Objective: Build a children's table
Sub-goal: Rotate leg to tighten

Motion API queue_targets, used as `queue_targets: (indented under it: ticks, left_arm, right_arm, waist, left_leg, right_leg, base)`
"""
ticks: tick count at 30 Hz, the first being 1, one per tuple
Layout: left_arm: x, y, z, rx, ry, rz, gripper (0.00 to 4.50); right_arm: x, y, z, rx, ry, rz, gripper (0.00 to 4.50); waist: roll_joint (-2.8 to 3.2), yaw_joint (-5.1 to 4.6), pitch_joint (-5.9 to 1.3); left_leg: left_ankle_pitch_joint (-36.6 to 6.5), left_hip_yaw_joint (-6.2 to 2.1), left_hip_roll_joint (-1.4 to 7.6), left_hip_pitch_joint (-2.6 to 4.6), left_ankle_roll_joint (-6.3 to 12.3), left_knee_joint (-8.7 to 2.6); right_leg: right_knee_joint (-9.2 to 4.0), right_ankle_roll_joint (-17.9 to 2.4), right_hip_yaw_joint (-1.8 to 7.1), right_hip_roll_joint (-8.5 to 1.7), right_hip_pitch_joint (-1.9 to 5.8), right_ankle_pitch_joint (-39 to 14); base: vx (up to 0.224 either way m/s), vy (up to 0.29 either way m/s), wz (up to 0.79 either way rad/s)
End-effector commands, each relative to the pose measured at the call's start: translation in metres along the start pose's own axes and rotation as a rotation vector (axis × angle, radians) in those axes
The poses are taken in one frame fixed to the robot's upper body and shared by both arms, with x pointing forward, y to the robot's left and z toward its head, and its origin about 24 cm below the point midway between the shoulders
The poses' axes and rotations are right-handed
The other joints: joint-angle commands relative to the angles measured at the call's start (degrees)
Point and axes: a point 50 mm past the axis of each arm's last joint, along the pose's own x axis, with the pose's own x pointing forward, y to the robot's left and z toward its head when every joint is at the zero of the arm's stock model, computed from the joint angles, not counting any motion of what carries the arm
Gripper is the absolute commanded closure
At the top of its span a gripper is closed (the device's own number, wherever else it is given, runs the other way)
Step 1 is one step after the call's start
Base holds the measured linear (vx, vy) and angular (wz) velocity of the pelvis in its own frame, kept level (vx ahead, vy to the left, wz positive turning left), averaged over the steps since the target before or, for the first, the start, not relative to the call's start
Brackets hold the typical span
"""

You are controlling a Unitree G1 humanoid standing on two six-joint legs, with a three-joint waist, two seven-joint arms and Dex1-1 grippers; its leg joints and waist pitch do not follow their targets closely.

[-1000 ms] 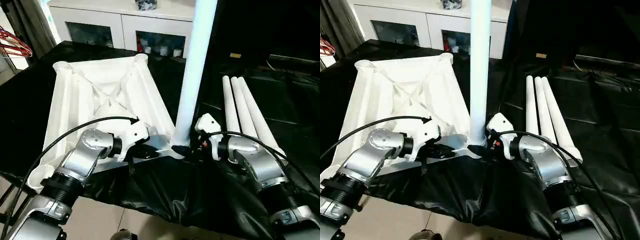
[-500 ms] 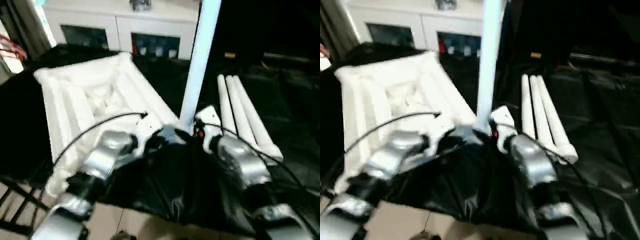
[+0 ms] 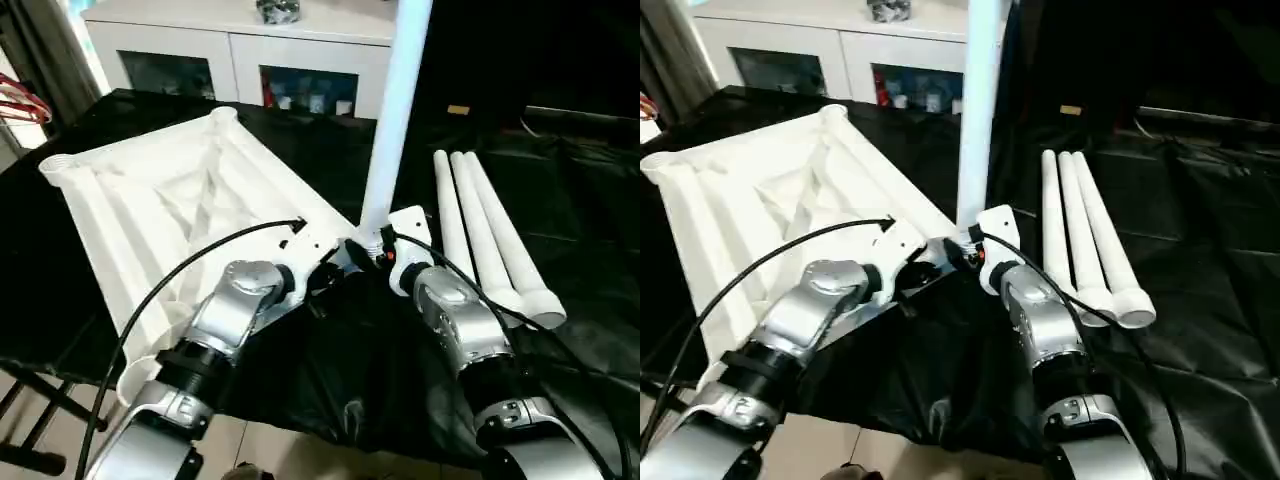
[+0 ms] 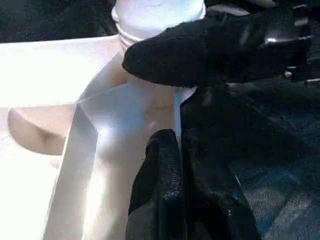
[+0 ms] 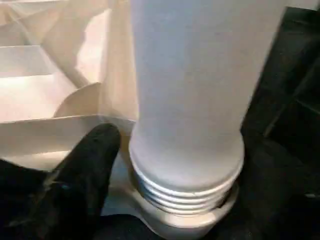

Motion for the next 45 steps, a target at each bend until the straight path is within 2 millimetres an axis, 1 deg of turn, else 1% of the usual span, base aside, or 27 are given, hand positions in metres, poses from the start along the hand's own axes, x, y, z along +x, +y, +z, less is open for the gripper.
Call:
queue_targets:
  ticks: [1,3,4,6,7,9,11,13,17,18,19,21,23,24,27,29,34,36,37,38,39,40,41,42,43,44,45]
  left_arm:
    - [0.002,-0.016,0.024,0.073,-0.127,-0.114,4.5]
    - [-0.004,-0.013,0.02,0.085,-0.128,-0.143,4.5]
    - [-0.008,-0.012,0.018,0.088,-0.125,-0.159,4.5]
    - [-0.015,-0.008,0.014,0.116,-0.121,-0.196,4.5]
    - [-0.015,-0.008,0.014,0.116,-0.121,-0.197,4.5]
    - [-0.019,-0.007,0.012,0.13,-0.122,-0.225,4.5]
    - [-0.026,-0.006,0.009,0.156,-0.113,-0.278,4.5]
    - [-0.028,-0.006,0.008,0.162,-0.107,-0.289,4.5]
    - [-0.034,-0.004,0.004,0.179,-0.083,-0.32,4.5]
    - [-0.034,-0.004,0.004,0.179,-0.083,-0.32,4.5]
    - [-0.036,-0.003,0.002,0.188,-0.076,-0.338,4.5]
    - [-0.039,-0.002,0.0,0.194,-0.066,-0.358,4.5]
    - [-0.042,-0.001,-0.003,0.201,-0.05,-0.377,4.5]
    - [-0.042,-0.001,-0.003,0.201,-0.05,-0.377,4.5]
    - [-0.043,0.0,-0.004,0.201,-0.04,-0.387,4.5]
    - [-0.043,0.0,-0.004,0.199,-0.038,-0.395,4.5]
    - [-0.044,-0.001,-0.005,0.197,-0.037,-0.404,4.5]
    - [-0.043,0.0,-0.006,0.187,-0.039,-0.396,4.5]
    - [-0.041,0.0,-0.005,0.176,-0.041,-0.379,4.5]
    - [-0.037,0.002,-0.003,0.154,-0.043,-0.335,4.5]
    - [-0.037,0.002,-0.003,0.154,-0.043,-0.335,4.5]
    - [-0.032,0.005,-0.001,0.133,-0.042,-0.277,4.5]
    - [-0.026,0.009,0.002,0.111,-0.042,-0.205,4.5]
    - [-0.025,0.01,0.002,0.102,-0.043,-0.184,4.5]
    - [-0.014,0.019,0.008,0.032,-0.039,-0.02,4.5]
    - [-0.014,0.019,0.008,0.032,-0.039,-0.02,4.5]
    - [-0.009,0.023,0.013,-0.012,-0.046,0.056,4.5]
  right_arm:
    - [0.007,0.019,0.006,-0.04,-0.007,0.135,0.56]
    - [0.001,0.012,0.007,-0.054,-0.011,0.174,0.56]
    - [-0.002,0.009,0.008,-0.066,-0.009,0.199,0.56]
    - [-0.011,0.003,0.009,-0.114,0.004,0.275,0.56]
    - [-0.012,0.003,0.009,-0.115,0.005,0.277,0.56]
    - [-0.017,-0.001,0.009,-0.14,0.018,0.314,0.56]
    - [-0.026,-0.005,0.007,-0.176,0.043,0.374,0.56]
    - [-0.028,-0.006,0.006,-0.185,0.05,0.394,0.56]
    - [-0.036,-0.006,0.004,-0.197,0.074,0.462,0.56]
    - [-0.036,-0.006,0.004,-0.197,0.074,0.462,0.56]
    - [-0.039,-0.006,0.004,-0.201,0.083,0.494,0.83]
    - [-0.041,-0.005,0.004,-0.207,0.091,0.517,0.9]
    - [-0.043,-0.004,0.003,-0.213,0.098,0.537,0.95]
    - [-0.043,-0.004,0.003,-0.213,0.098,0.537,1.25]
    - [-0.044,-0.002,0.002,-0.213,0.102,0.549,1.38]
    - [-0.045,0.0,0.001,-0.211,0.108,0.564,1.65]
    - [-0.046,0.003,0.0,-0.205,0.116,0.585,1.8]
    - [-0.046,0.005,-0.001,-0.2,0.118,0.588,1.8]
    - [-0.044,0.006,-0.002,-0.185,0.113,0.573,1.8]
    - [-0.039,0.007,-0.004,-0.164,0.101,0.527,1.8]
    - [-0.039,0.007,-0.004,-0.164,0.101,0.527,1.8]
    - [-0.033,0.007,-0.006,-0.136,0.098,0.462,1.8]
    - [-0.027,0.007,-0.008,-0.119,0.096,0.4,1.8]
    - [-0.026,0.007,-0.009,-0.115,0.096,0.383,1.8]
    - [-0.014,0.007,-0.012,-0.086,0.096,0.252,1.8]
    - [-0.014,0.007,-0.012,-0.086,0.096,0.252,1.81]
    - [-0.007,0.009,-0.011,-0.052,0.083,0.193,1.81]
  waist:
    - [-0.55,0.18,-4.6]
    - [-0.49,0.2,-4.59]
    - [-0.47,0.25,-4.64]
    - [-0.43,0.51,-4.63]
    - [-0.34,0.61,-4.59]
    - [-0.33,0.75,-4.56]
    - [-0.3,1.17,-4.49]
    - [-0.37,1.41,-4.5]
    - [-0.21,1.49,-4.45]
    - [-0.28,1.54,-4.44]
    - [-0.28,1.52,-4.47]
    - [-0.2,1.63,-4.48]
    - [-0.3,1.61,-4.51]
    - [-0.3,1.58,-4.49]
    - [-0.2,1.54,-4.47]
    - [-0.29,1.5,-4.48]
    - [-0.3,1.6,-4.56]
    - [-0.27,1.61,-4.53]
    - [-0.41,1.52,-4.51]
    - [-0.32,1.59,-4.51]
    - [-0.32,1.59,-4.51]
    - [-0.36,1.5,-4.41]
    - [-0.61,1.11,-4.25]
    - [-0.52,1.07,-4.22]
    - [-0.53,0.74,-4.15]
    - [-0.53,0.78,-4.23]
    - [-0.55,0.73,-4.16]
  left_leg:
    - [-9.3,-1.48,3.35,0.94,2.86,-3.84]
    - [-8.9,-1.5,3.37,0.83,3.28,-3.82]
    - [-8.9,-1.39,3.33,0.98,3.52,-3.71]
    - [-8.6,-1.37,3.41,1.0,3.92,-3.69]
    - [-8.4,-1.34,3.47,1.0,3.92,-3.74]
    - [-8.8,-1.35,3.49,1.06,3.82,-3.77]
    - [-9.7,-1.37,3.57,1.19,3.26,-3.85]
    - [-9.8,-1.3,3.56,1.29,3.27,-3.82]
    - [-10.5,-1.38,3.61,1.39,2.89,-3.9]
    - [-10.6,-1.38,3.68,1.37,2.78,-3.94]
    - [-10.5,-1.4,3.66,1.29,2.73,-3.93]
    - [-10.5,-1.46,3.6,1.3,2.82,-3.93]
    - [-10.0,-1.44,3.59,1.16,2.82,-3.97]
    - [-10.1,-1.4,3.58,1.19,2.78,-3.94]
    - [-10.6,-1.46,3.61,1.24,2.37,-3.98]
    - [-10.5,-1.43,3.63,1.26,2.37,-3.97]
    - [-9.6,-1.42,3.61,1.18,2.63,-3.92]
    - [-9.7,-1.4,3.62,1.2,2.66,-3.91]
    - [-9.9,-1.37,3.61,1.16,2.63,-3.92]
    - [-10.2,-1.41,3.65,1.29,2.41,-3.93]
    - [-10.2,-1.41,3.65,1.29,2.41,-3.93]
    - [-10.7,-1.45,3.56,1.29,1.96,-3.98]
    - [-11.2,-1.35,3.51,1.26,1.58,-4.03]
    - [-11.7,-1.43,3.43,1.4,1.24,-4.0]
    - [-12.3,-1.37,3.31,1.55,0.16,-4.0]
    - [-12.7,-1.51,3.25,1.76,-0.14,-3.94]
    - [-12.8,-1.47,3.2,1.58,-0.03,-3.98]
  right_leg:
    - [-4.58,-10.8,3.16,-5.66,2.97,-13.4]
    - [-4.43,-11.1,3.14,-5.66,3.06,-12.5]
    - [-4.41,-11.4,3.18,-5.59,2.95,-12.1]
    - [-4.4,-11.4,3.19,-5.58,2.93,-11.6]
    - [-4.31,-11.4,3.18,-5.47,2.89,-11.4]
    - [-4.35,-11.4,3.2,-5.51,2.84,-11.9]
    - [-4.46,-11.1,3.25,-5.59,2.82,-13.1]
    - [-4.5,-10.9,3.29,-5.55,2.71,-13.5]
    - [-4.57,-11.0,3.25,-5.51,2.64,-14.4]
    - [-4.56,-10.9,3.28,-5.55,2.66,-14.5]
    - [-4.49,-10.9,3.29,-5.58,2.69,-14.3]
    - [-4.52,-10.8,3.25,-5.55,2.71,-14.3]
    - [-4.37,-10.8,3.25,-5.51,2.79,-14.0]
    - [-4.5,-10.9,3.24,-5.57,2.71,-14.3]
    - [-4.59,-10.9,3.23,-5.58,2.71,-15.0]
    - [-4.52,-11.0,3.24,-5.54,2.68,-14.6]
    - [-4.37,-11.1,3.26,-5.57,2.78,-13.5]
    - [-4.41,-11.2,3.26,-5.57,2.73,-13.5]
    - [-4.42,-11.2,3.27,-5.57,2.72,-13.9]
    - [-4.47,-11.0,3.25,-5.64,2.67,-14.6]
    - [-4.47,-11.0,3.25,-5.64,2.67,-14.6]
    - [-4.68,-10.9,3.21,-5.63,2.66,-15.9]
    - [-4.84,-10.7,3.25,-5.58,2.45,-16.9]
    - [-5.0,-10.6,3.19,-5.64,2.42,-18.2]
    - [-5.16,-10.3,3.13,-5.58,2.25,-20.2]
    - [-5.36,-10.1,3.06,-5.65,2.25,-21.2]
    - [-5.49,-9.6,3.08,-5.77,2.4,-22.0]
  base:
    - [0.0,0.0,0.0]
    - [0.0,0.0,0.0]
    - [0.0,0.0,0.0]
    - [0.0,0.0,0.0]
    - [0.0,0.0,0.0]
    - [0.0,0.0,0.0]
    - [0.0,0.0,0.0]
    - [0.0,0.0,0.0]
    - [0.0,0.0,0.0]
    - [0.0,0.0,0.0]
    - [0.0,0.0,0.0]
    - [0.0,0.0,0.0]
    - [0.0,0.0,0.0]
    - [0.0,0.0,0.0]
    - [0.0,0.0,0.0]
    - [0.0,0.0,0.0]
    - [0.0,0.0,0.0]
    - [0.0,0.0,0.0]
    - [0.0,0.0,0.0]
    - [0.0,0.0,0.0]
    - [0.0,0.0,0.0]
    - [0.0,0.0,0.0]
    - [0.0,0.0,0.0]
    - [0.0,0.0,0.0]
    - [0.0,0.0,0.0]
    - [0.0,0.0,0.0]
    - [0.0,0.0,0.0]
